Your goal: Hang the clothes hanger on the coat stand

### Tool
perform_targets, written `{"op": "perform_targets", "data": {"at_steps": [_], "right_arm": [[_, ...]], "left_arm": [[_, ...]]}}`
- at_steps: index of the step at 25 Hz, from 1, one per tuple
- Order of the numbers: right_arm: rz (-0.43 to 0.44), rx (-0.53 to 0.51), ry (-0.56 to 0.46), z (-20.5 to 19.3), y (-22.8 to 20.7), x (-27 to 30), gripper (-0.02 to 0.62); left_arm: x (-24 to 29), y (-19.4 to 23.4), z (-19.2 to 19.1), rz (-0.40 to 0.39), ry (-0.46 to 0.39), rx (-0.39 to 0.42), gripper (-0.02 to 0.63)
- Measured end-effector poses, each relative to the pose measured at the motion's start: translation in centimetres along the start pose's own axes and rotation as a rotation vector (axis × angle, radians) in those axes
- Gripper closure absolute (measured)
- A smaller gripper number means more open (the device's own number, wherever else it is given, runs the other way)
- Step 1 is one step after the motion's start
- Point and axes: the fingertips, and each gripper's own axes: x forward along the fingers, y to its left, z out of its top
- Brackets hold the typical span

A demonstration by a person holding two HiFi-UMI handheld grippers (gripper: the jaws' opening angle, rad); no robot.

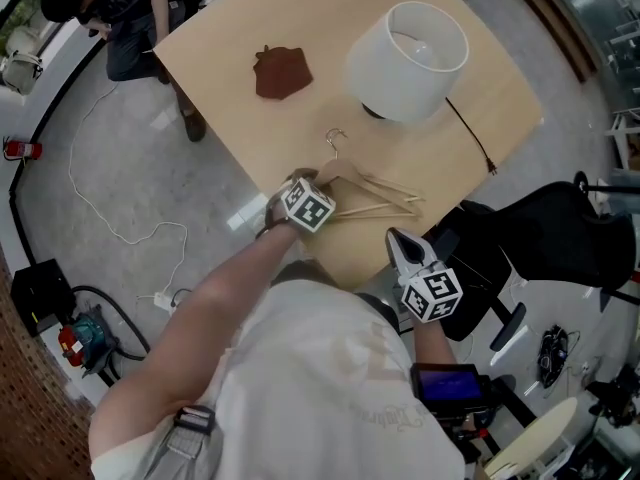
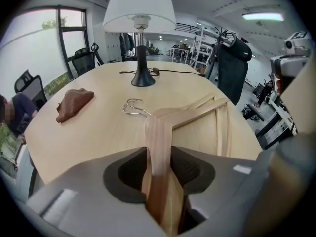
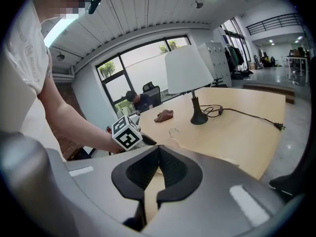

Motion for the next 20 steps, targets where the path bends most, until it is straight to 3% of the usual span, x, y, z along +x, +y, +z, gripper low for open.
{"op": "perform_targets", "data": {"at_steps": [1, 6, 12, 20], "right_arm": [[-0.002, 0.002, 0.004, -0.1, 0.0, 0.2, 0.58], [-0.017, 0.002, 0.005, 0.1, 0.4, 0.5, 0.58], [-0.034, 0.018, -0.007, 0.0, 0.5, 0.7, 0.58], [-0.022, 0.015, -0.019, 0.1, 0.9, 0.9, 0.58]], "left_arm": [[0.0, 0.0, 0.0, 0.004, -0.002, -0.003, 0.464], [-0.6, 0.1, -0.2, 0.038, 0.015, -0.008, 0.471], [-2.7, 1.3, 1.5, 0.11, -0.061, -0.013, 0.472], [-6.4, 1.3, 3.7, 0.224, -0.216, 0.137, 0.479]]}}
